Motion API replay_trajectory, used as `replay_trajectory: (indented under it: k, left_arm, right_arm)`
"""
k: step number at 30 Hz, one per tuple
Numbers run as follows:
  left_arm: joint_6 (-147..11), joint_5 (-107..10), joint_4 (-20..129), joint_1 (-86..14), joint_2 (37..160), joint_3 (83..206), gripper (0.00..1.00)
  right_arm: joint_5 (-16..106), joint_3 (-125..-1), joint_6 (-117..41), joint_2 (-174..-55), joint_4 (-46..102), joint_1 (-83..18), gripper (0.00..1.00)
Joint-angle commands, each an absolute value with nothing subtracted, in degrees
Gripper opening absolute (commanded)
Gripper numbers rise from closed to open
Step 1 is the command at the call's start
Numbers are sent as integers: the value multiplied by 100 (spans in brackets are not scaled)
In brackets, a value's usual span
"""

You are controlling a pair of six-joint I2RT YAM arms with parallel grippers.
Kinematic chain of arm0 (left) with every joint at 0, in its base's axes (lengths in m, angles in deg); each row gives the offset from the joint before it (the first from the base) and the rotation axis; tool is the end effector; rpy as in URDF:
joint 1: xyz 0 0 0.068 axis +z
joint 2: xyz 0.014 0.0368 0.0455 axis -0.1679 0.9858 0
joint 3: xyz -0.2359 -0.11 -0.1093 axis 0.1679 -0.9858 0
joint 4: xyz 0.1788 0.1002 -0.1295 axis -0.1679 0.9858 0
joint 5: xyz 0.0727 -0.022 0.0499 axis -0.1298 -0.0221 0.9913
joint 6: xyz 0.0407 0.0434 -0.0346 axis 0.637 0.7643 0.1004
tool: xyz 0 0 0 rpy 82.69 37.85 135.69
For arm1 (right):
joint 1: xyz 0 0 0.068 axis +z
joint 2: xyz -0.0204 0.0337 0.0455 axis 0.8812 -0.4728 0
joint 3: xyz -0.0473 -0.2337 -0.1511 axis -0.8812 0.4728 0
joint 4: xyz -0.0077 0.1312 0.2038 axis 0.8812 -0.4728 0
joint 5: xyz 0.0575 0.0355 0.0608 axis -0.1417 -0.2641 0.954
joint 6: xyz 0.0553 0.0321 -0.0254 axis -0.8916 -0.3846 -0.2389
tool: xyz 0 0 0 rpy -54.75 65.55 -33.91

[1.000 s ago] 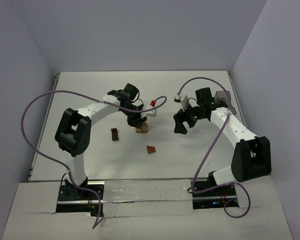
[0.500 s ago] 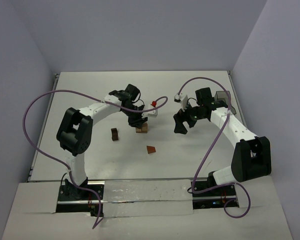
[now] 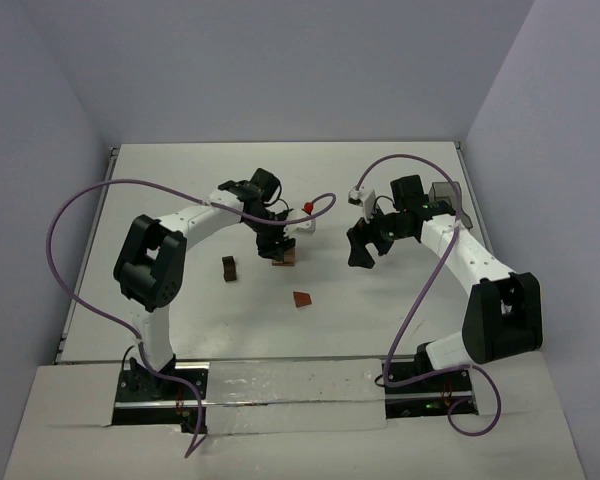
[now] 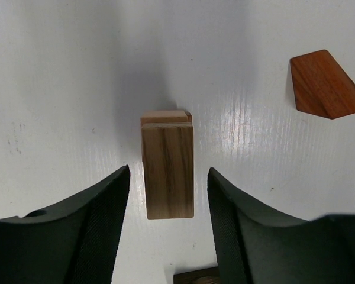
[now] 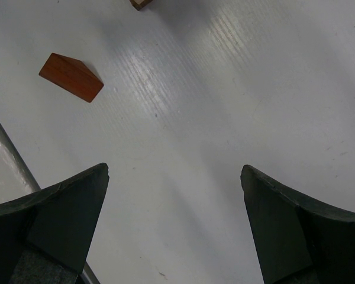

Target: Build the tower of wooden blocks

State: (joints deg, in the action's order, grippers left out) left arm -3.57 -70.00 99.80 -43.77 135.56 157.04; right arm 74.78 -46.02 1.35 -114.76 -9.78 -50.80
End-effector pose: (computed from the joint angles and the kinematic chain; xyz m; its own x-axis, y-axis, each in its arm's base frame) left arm 0.3075 -0.2416 0.2021 0.0310 0.8195 -0.5723 0.9987 -0.0489 -0.0158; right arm 0.2547 0.0840 0.2503 -0.4884 -0.5278 -0.6949 -0.8331 0.5189 0.1914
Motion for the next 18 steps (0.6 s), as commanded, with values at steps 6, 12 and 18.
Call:
replay_trajectory:
  k: [6, 12, 18]
  left_arm:
    - [50, -7416, 10229, -4302, 12547, 15980, 76]
    - [1841, -8191, 11114, -3472, 11390, 15410, 78]
    - [3535, -7337, 12173, -3178, 11305, 14788, 76]
  right_arm:
    - [7617, -4663, 176, -11510, -966, -5119, 100]
    - [7662, -4654, 176, -11480, -966, -5124, 100]
    - [7685, -4712, 170, -11572, -975, -5121, 100]
